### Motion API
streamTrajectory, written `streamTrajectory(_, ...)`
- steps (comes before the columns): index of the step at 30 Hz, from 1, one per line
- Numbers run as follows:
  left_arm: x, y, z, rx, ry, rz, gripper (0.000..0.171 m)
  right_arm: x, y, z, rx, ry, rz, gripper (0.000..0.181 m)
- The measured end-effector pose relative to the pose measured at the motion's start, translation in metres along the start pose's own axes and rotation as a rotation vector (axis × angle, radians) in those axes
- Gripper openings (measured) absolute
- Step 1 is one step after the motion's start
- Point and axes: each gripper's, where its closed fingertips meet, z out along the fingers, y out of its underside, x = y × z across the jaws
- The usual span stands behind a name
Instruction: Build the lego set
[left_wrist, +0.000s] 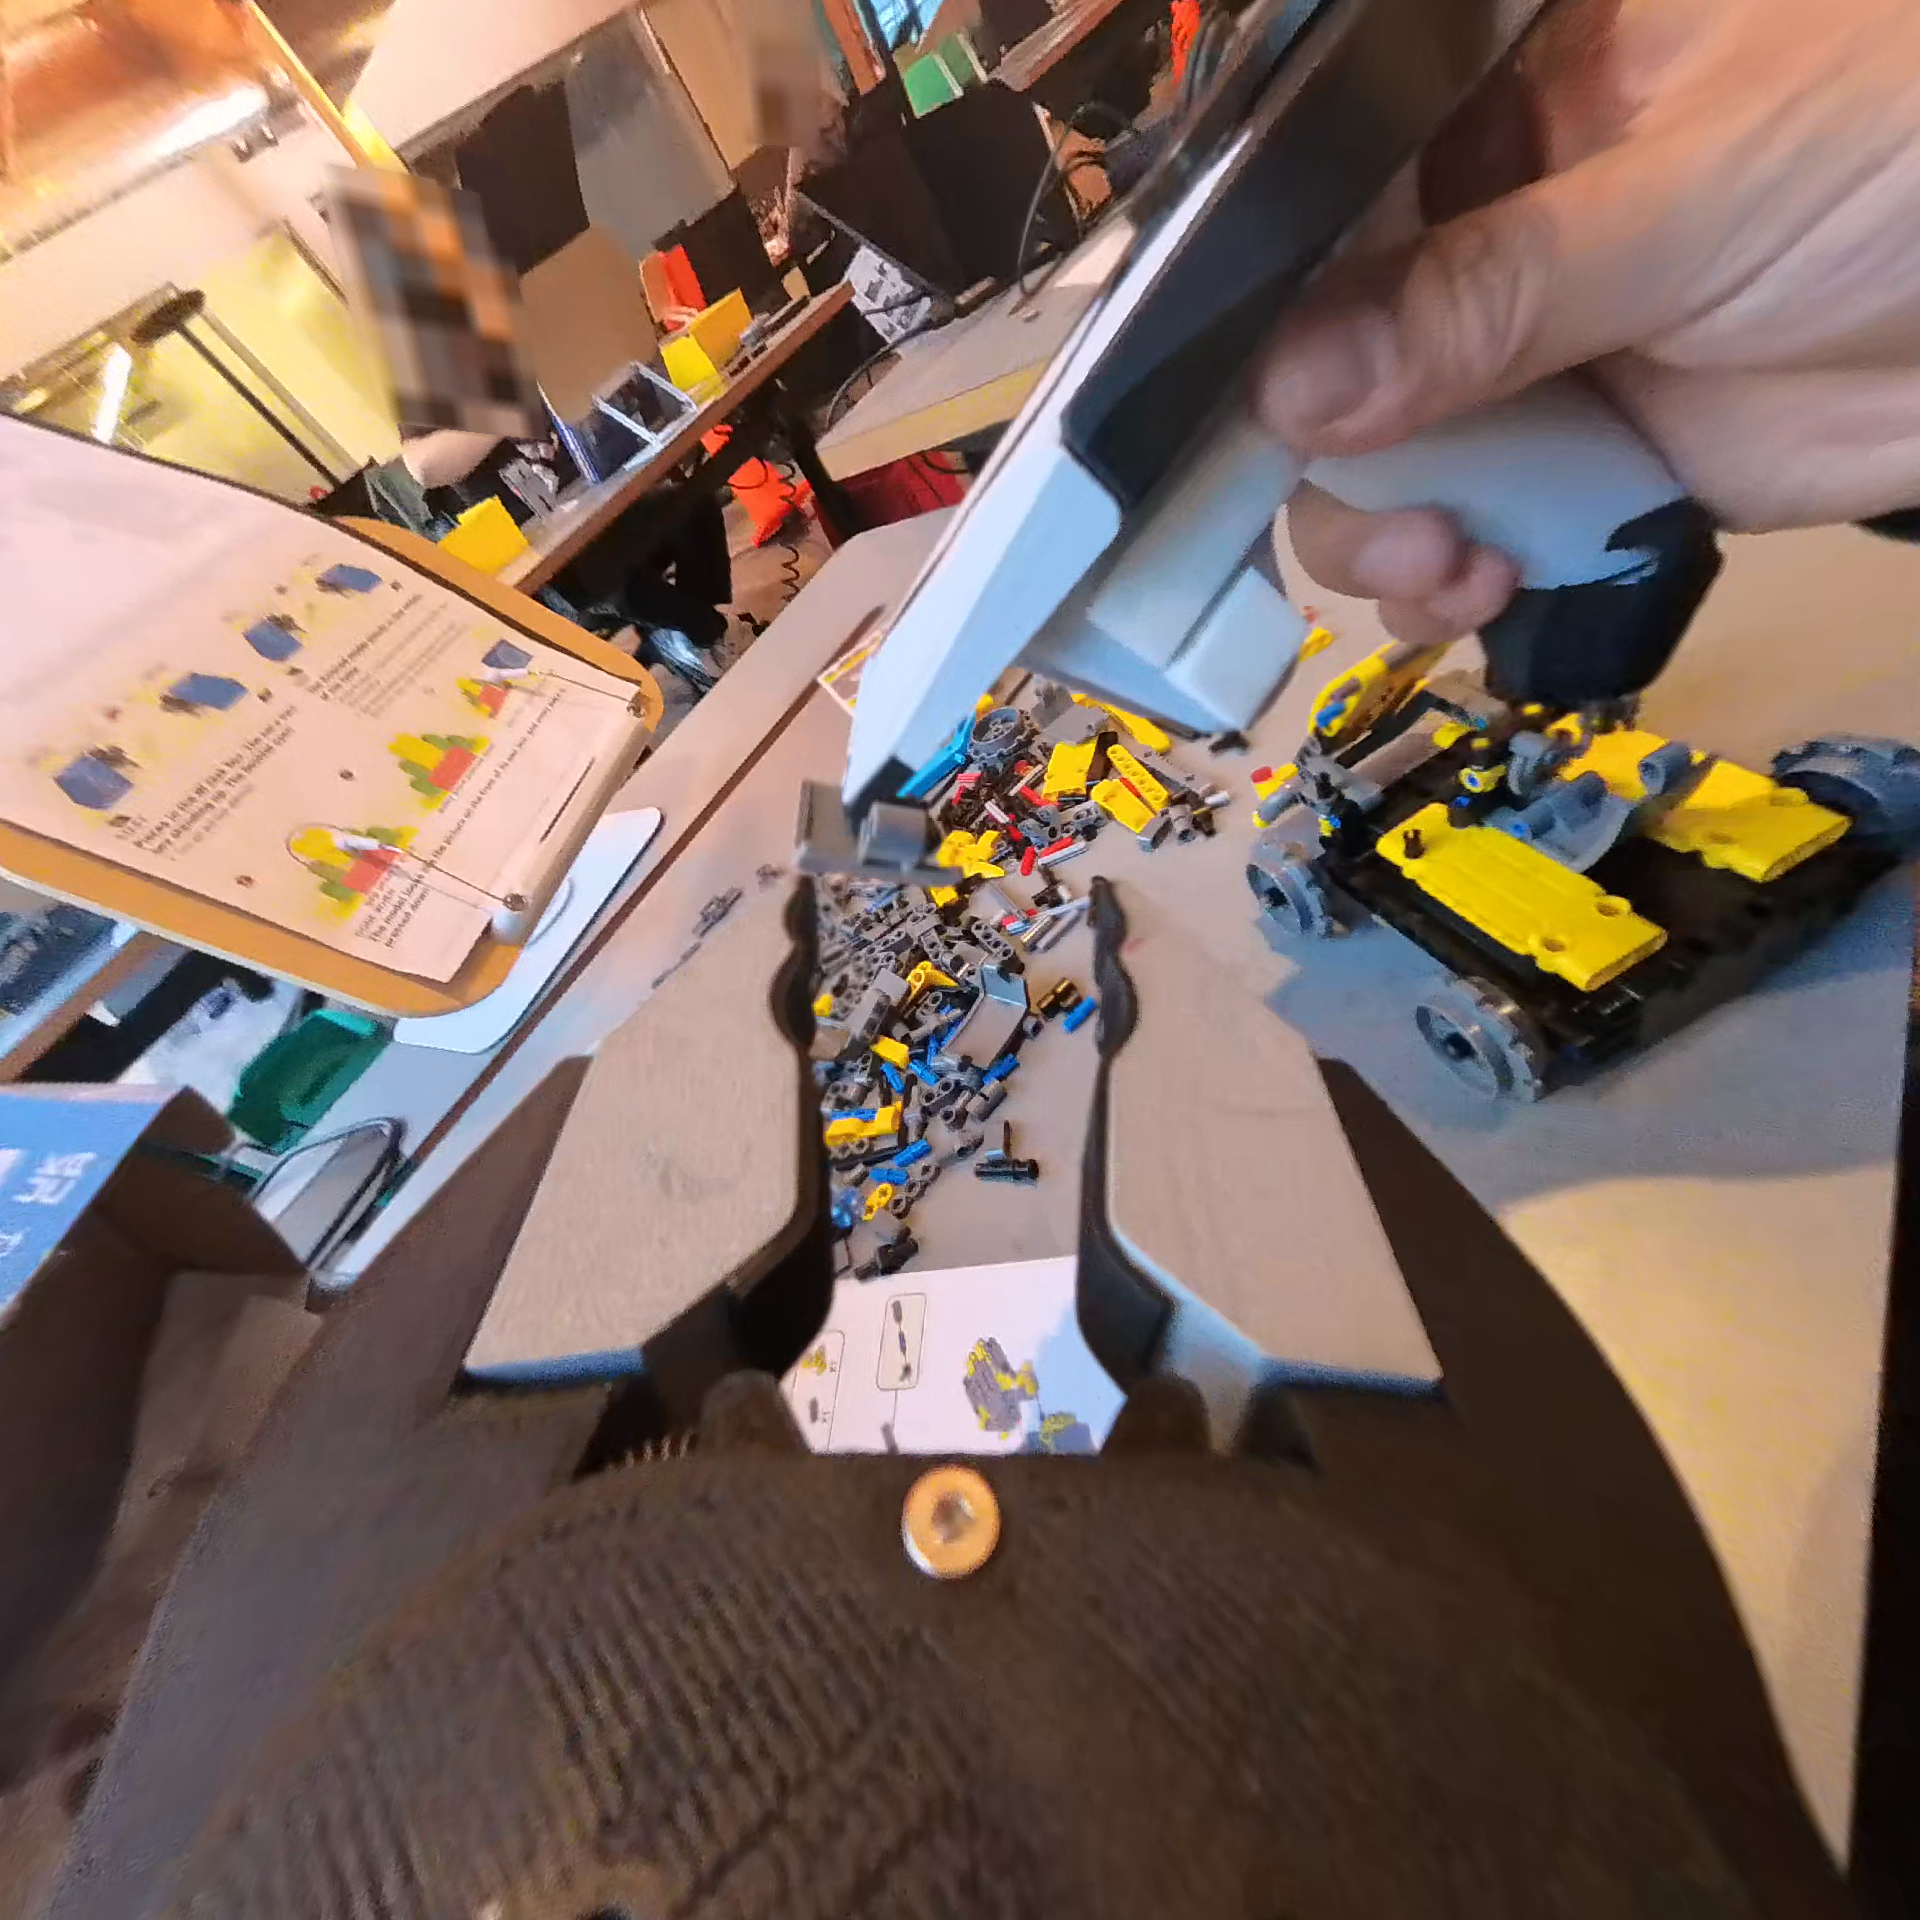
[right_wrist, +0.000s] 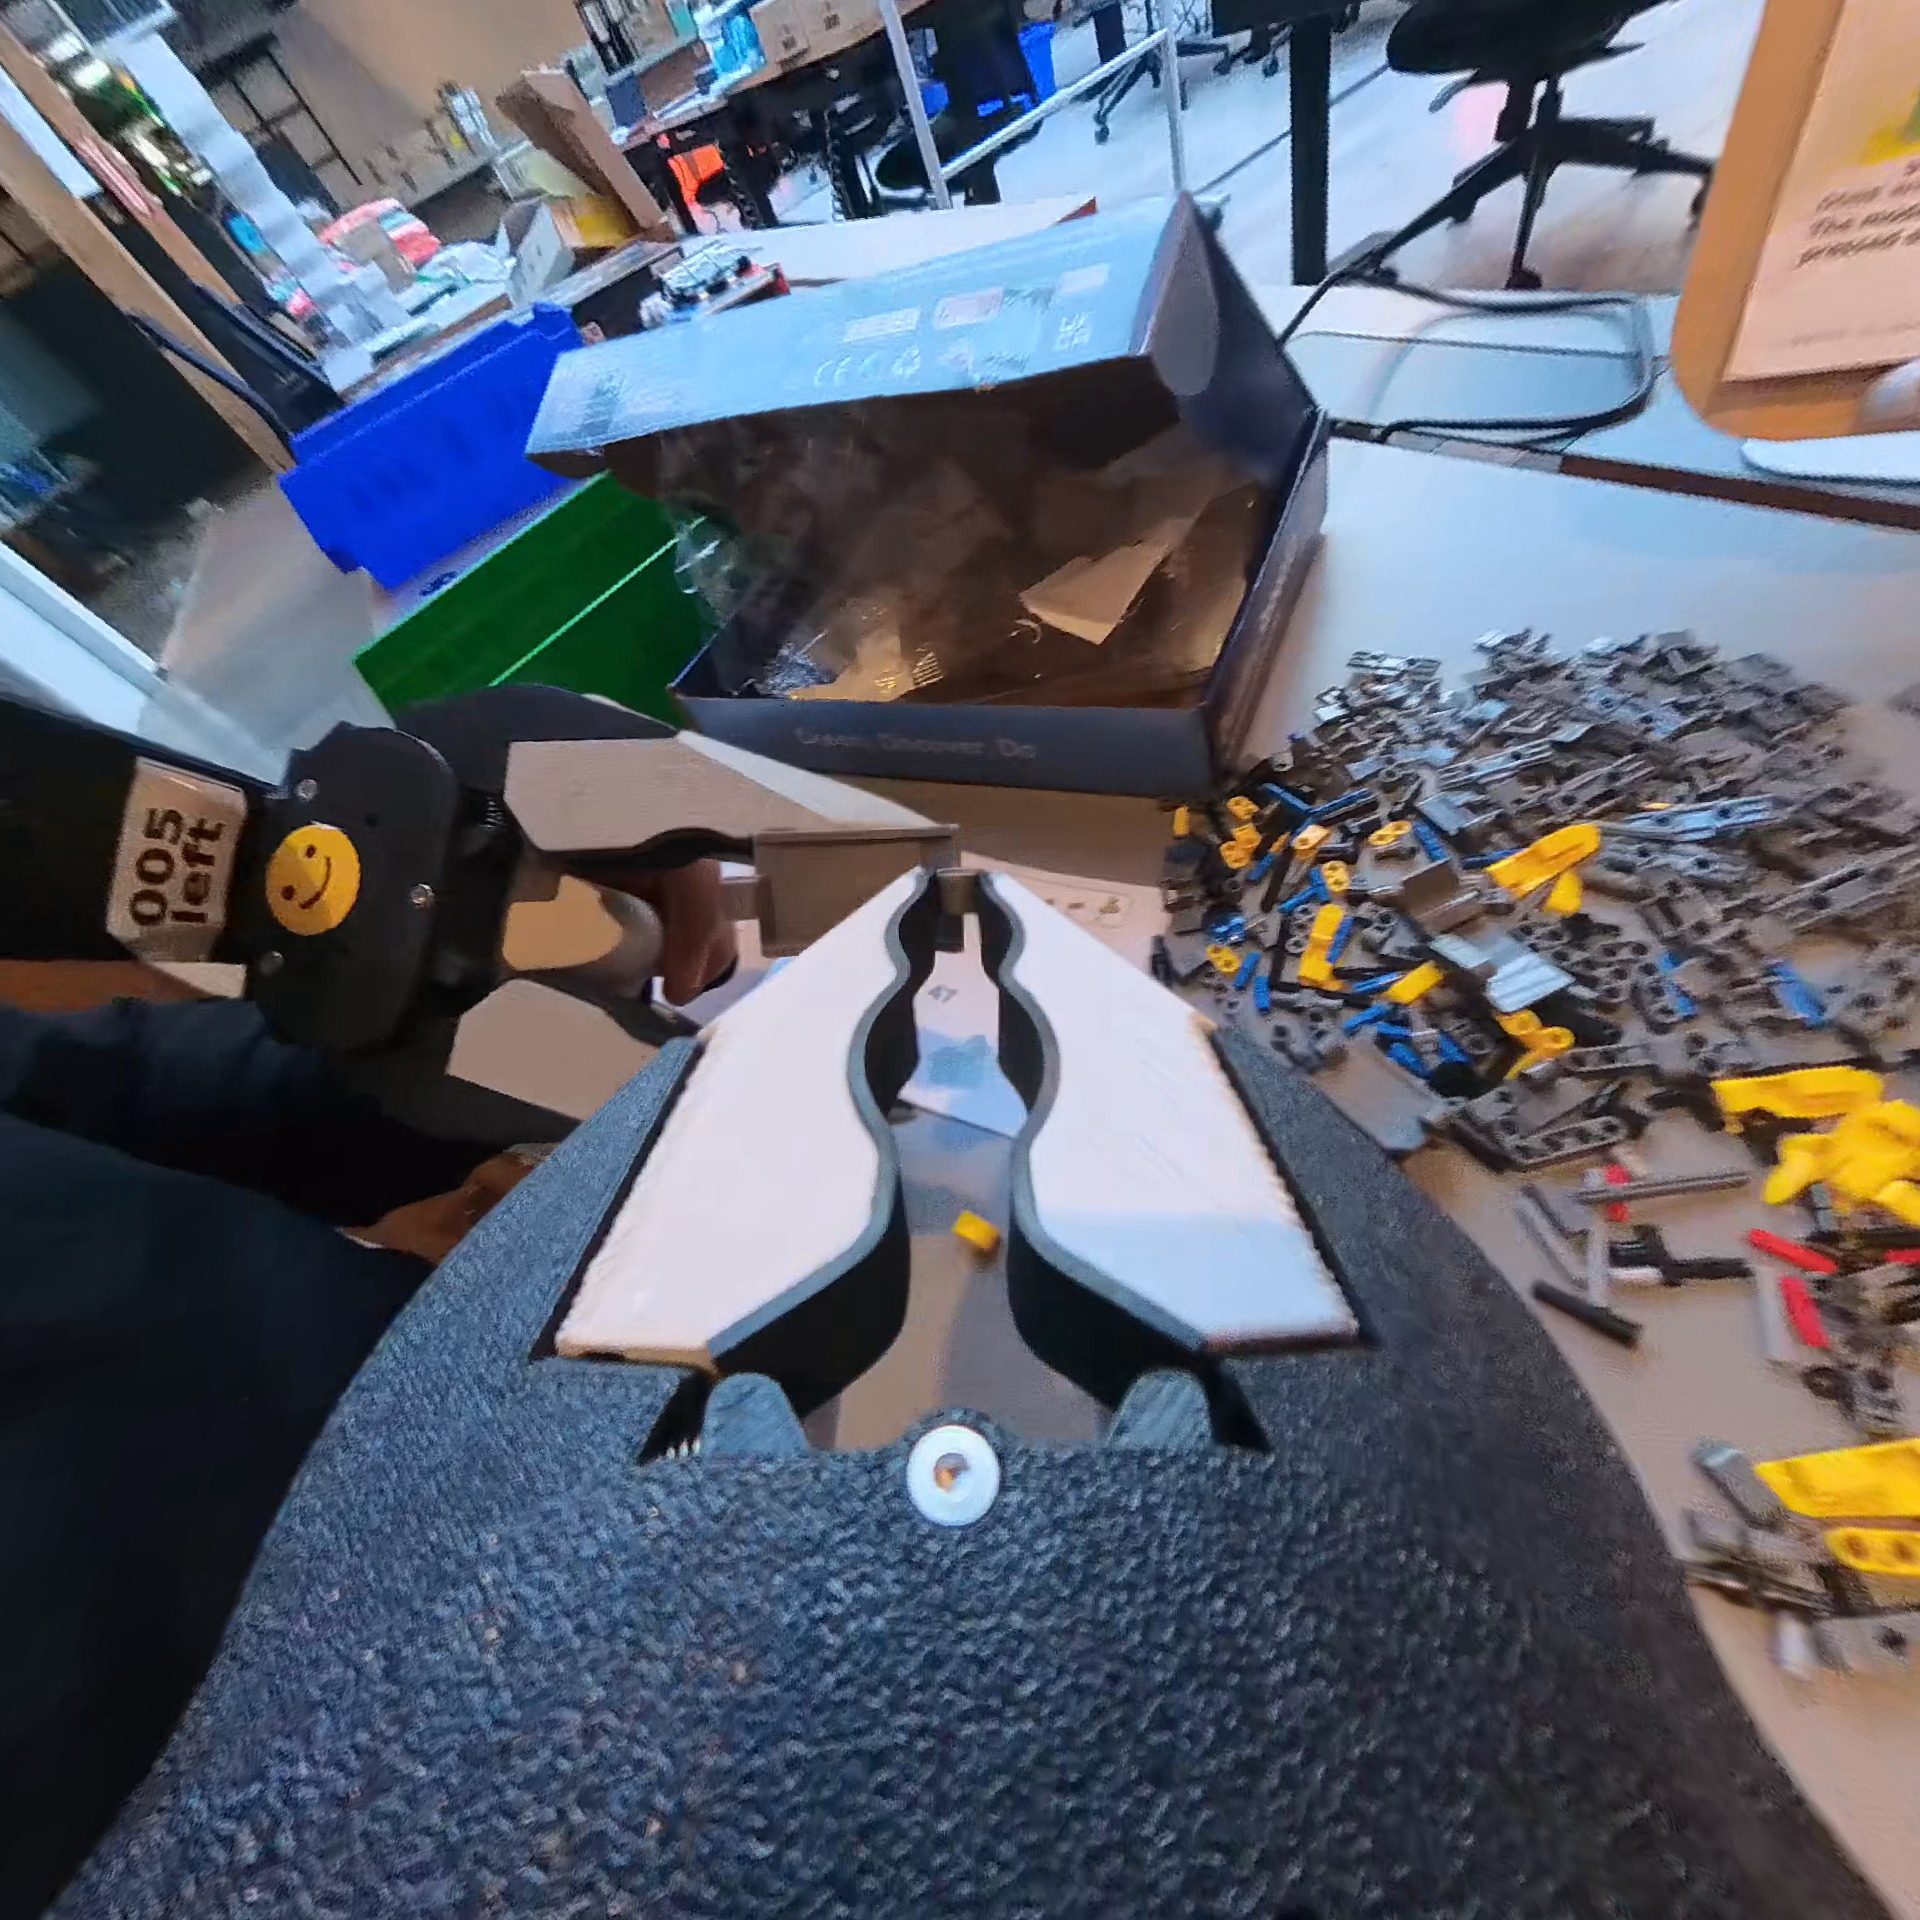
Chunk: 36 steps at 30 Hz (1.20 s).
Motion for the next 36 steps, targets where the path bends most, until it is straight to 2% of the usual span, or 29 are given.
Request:
streamTrajectory(3, 0.003, 0.002, -0.005, 0.013, -0.018, 0.06, 0.041, -0.005, 0.01, 0.0, 0.002, -0.02, 0.043, 0.006)
streamTrajectory(10, 0.007, 0.002, -0.017, 0.026, 0.004, 0.164, 0.038, -0.011, 0.022, -0.001, -0.014, -0.069, 0.112, 0.006)
streamTrajectory(13, 0.007, -0.009, -0.022, 0.085, 0.0, 0.147, 0.037, -0.012, 0.024, -0.001, -0.014, -0.067, 0.106, 0.006)
streamTrajectory(15, 0.01, -0.013, -0.023, 0.114, 0.012, 0.139, 0.025, -0.015, 0.025, -0.001, -0.013, -0.081, 0.116, 0.007)
streamTrajectory(18, 0.011, -0.016, -0.026, 0.157, 0.05, 0.143, 0.025, -0.019, 0.023, -0.006, 0.01, -0.104, 0.1, 0.006)
streamTrajectory(20, 0.013, -0.02, -0.033, 0.224, 0.143, 0.08, 0.025, -0.027, 0.016, -0.014, 0.05, -0.163, 0.053, 0.009)
streamTrajectory(23, 0.018, -0.026, -0.048, 0.341, 0.402, -0.134, 0.026, -0.043, 0.016, -0.03, 0.042, -0.297, -0.058, 0.013)
streamTrajectory(26, 0.022, -0.037, -0.071, 0.484, 0.658, -0.334, 0.026, -0.047, 0.022, -0.041, 0.009, -0.331, -0.207, 0.021)
streamTrajectory(27, 0.022, -0.039, -0.076, 0.528, 0.695, -0.347, 0.026, -0.051, 0.024, -0.044, -0.002, -0.352, -0.252, 0.023)
streamTrajectory(29, 0.021, -0.039, -0.078, 0.574, 0.699, -0.344, 0.026, -0.06, 0.026, -0.048, -0.011, -0.382, -0.329, 0.037)
streamTrajectory(36, 0.038, -0.037, -0.076, 0.598, 0.726, -0.271, 0.026, -0.073, 0.027, -0.048, -0.007, -0.395, -0.495, 0.042)
